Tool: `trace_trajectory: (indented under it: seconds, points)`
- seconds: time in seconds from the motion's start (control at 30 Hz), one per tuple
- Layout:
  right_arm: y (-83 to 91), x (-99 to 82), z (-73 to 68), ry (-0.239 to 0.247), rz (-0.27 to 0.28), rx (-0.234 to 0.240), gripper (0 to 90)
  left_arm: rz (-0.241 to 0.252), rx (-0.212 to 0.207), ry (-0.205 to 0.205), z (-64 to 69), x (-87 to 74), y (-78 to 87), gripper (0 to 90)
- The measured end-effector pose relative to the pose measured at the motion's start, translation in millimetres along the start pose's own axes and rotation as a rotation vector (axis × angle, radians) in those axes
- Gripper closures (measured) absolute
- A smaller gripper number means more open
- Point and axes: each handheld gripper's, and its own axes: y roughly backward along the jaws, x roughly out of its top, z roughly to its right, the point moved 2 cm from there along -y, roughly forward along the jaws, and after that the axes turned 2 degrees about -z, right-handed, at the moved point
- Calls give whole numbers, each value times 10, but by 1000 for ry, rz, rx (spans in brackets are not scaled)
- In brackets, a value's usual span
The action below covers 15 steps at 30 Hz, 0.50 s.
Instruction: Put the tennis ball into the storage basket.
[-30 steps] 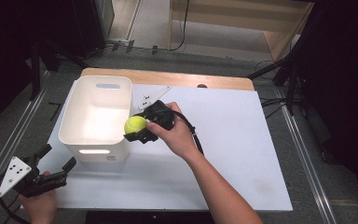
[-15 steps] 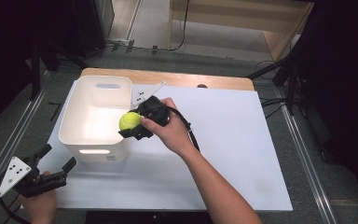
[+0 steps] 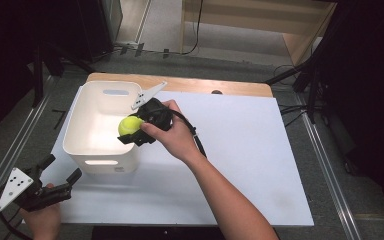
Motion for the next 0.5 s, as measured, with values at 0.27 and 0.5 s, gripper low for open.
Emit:
trace_trajectory:
  seconds: [0.27,0.5]
  points:
    - [-128,92,-7,15,-11,8,238,1,-1,0,-2,1,0,28]
    - [-262,117,7,8,-28,13,238,4,-2,5,-3,0,1,28]
